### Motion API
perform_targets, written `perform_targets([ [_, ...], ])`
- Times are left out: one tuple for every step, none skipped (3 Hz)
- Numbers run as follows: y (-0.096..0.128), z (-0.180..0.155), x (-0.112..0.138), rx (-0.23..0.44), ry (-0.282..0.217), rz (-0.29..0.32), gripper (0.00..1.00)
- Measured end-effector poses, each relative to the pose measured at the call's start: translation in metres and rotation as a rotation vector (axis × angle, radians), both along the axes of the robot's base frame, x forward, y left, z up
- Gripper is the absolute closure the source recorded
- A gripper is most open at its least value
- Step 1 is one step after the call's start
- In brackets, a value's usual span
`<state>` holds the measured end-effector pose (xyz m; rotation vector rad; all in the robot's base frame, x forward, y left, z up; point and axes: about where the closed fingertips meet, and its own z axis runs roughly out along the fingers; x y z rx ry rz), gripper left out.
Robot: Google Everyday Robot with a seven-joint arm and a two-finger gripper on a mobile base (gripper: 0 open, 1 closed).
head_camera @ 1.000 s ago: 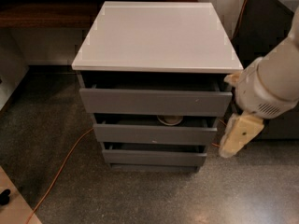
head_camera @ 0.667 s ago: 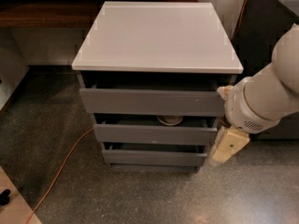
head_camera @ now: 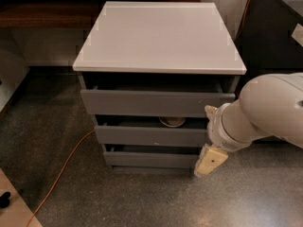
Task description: Pick apple from middle drawer and place on counter
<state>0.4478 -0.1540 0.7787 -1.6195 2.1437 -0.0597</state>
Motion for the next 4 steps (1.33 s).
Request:
perform_targets([
  [0.003,-0.023,0.005,-0.027,0.018,-0.001,0.00],
  [0.010,-0.068,0.019,-0.059,0.035,0.006,0.00],
  [0.012,-0.114,0.033,-0.078,0.041,0.000,0.00],
  [0.011,-0.157,0.044,-0.065,0.040,0.003,0.00],
])
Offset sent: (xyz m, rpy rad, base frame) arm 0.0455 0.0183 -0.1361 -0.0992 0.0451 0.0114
